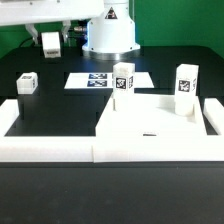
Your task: Assemble square table
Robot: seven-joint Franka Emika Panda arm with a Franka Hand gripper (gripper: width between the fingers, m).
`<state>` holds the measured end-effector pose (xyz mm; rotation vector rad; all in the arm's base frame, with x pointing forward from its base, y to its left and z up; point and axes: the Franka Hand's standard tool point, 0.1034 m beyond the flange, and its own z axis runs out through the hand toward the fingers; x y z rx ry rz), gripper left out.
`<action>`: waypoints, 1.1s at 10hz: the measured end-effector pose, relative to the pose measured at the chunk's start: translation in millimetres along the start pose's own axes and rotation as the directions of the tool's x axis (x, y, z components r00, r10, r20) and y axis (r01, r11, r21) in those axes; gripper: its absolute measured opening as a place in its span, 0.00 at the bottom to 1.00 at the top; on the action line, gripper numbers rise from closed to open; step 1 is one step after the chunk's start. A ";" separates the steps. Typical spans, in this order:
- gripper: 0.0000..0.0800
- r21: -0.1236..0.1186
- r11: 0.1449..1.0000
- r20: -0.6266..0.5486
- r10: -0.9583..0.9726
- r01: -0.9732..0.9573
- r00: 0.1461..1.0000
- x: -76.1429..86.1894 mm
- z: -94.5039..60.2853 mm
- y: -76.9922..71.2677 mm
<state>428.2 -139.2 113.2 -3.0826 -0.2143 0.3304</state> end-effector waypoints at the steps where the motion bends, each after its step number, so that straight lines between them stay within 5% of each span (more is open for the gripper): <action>1: 0.36 -0.014 1.000 -0.059 -0.010 0.009 0.998 4.0 -1.8 1.9; 2: 0.36 -0.019 1.000 -0.120 0.009 -0.011 0.993 6.9 -4.3 -0.3; 6: 0.36 -0.010 0.991 -0.346 0.123 -0.134 0.930 80.1 -86.1 -53.4; 8: 0.36 -0.013 0.988 -0.443 0.132 -0.153 0.887 98.0 -102.0 -64.4; 11: 0.36 -0.073 0.986 -0.611 0.075 -0.150 0.788 96.5 -100.0 -52.4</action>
Offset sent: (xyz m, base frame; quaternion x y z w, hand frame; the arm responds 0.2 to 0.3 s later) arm 0.0637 0.0498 0.0579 -0.0169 0.1705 0.0507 0.9839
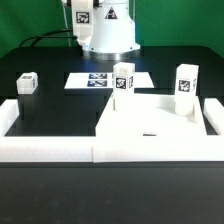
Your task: Assemble square table
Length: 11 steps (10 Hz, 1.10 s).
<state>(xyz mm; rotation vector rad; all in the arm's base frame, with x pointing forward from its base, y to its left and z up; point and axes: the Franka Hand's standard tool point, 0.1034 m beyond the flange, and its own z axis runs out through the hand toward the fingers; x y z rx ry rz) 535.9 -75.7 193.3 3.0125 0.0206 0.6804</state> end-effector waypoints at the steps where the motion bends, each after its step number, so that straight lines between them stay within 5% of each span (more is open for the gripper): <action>1: 0.36 -0.023 1.000 -0.074 0.000 -0.001 0.997 -0.3 -5.8 -3.9; 2: 0.36 -0.024 1.000 -0.112 -0.010 0.008 0.994 3.1 -10.2 -14.9; 3: 0.36 -0.035 0.999 -0.265 0.024 -0.035 0.964 17.0 -11.2 -49.9; 5: 0.36 0.045 0.993 -0.245 0.116 -0.108 0.963 15.9 35.4 -132.3; 6: 0.36 0.061 0.992 -0.240 0.126 -0.115 0.962 8.0 63.5 -160.5; 7: 0.36 0.082 0.984 -0.112 0.165 -0.156 0.980 3.2 86.4 -182.6; 8: 0.36 0.076 0.987 -0.165 0.150 -0.139 0.975 15.7 77.0 -178.5; 11: 0.36 0.072 0.988 -0.145 0.149 -0.139 0.978 8.6 82.2 -177.4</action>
Offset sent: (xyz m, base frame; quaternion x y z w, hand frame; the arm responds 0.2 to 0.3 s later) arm 0.0458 0.1000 -0.0064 -0.0255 0.2023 0.1094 0.9729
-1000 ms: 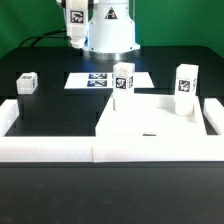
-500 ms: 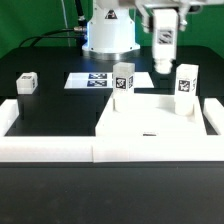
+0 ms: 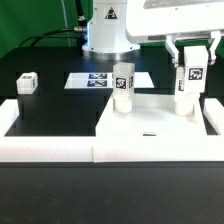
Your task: Assemble square table
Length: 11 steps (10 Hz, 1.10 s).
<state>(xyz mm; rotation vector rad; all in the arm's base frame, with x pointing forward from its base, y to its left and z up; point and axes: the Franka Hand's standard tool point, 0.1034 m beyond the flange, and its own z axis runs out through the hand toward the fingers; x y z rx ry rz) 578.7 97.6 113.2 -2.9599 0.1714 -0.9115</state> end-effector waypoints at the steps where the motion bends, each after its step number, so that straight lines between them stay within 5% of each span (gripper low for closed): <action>1: 0.36 -0.001 1.000 0.001 0.000 0.000 1.000 -0.7 0.7 0.5; 3: 0.36 -0.012 1.000 -0.004 0.000 0.000 1.000 1.2 14.1 -1.4; 4: 0.36 -0.017 1.000 -0.037 0.016 -0.017 0.999 19.2 13.6 -8.1; 7: 0.36 -0.042 0.999 -0.062 0.017 -0.020 0.998 37.9 25.8 9.3; 11: 0.36 -0.056 0.998 -0.045 0.014 -0.016 0.999 26.4 38.4 14.7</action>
Offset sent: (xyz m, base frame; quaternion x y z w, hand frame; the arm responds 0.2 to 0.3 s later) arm 0.0539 -0.0216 0.0287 -0.1124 0.1004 -0.0235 0.9883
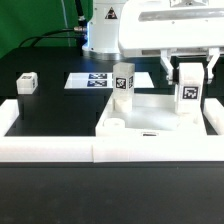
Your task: Assemble square table
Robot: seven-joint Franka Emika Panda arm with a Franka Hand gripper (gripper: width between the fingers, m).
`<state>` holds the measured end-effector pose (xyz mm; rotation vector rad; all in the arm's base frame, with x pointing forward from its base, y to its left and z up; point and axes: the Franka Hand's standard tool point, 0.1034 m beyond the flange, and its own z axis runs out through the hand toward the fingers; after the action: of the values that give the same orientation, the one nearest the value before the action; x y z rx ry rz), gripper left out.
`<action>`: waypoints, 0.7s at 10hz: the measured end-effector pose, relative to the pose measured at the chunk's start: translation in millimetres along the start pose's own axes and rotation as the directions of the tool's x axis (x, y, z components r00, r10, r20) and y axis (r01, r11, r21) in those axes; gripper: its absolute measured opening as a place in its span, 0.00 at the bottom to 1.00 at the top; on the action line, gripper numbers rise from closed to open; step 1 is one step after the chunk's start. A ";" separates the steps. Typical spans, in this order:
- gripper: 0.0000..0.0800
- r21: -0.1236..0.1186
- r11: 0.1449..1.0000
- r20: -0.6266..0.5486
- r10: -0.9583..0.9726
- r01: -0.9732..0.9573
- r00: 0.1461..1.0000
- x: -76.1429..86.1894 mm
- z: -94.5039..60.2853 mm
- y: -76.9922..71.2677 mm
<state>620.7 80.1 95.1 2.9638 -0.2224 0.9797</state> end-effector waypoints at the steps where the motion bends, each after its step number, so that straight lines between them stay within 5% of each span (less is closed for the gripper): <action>1: 0.36 -0.001 1.000 0.004 -0.001 0.001 1.000 -2.4 1.6 0.3; 7: 0.36 0.012 1.000 0.005 -0.019 0.019 1.000 -9.8 0.0 -15.5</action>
Offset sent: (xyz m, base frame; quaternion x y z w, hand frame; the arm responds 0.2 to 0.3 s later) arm -0.0122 0.0136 0.0032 -0.0112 -0.0115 0.0170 0.9997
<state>615.0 96.8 89.8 2.9737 -0.1891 0.9746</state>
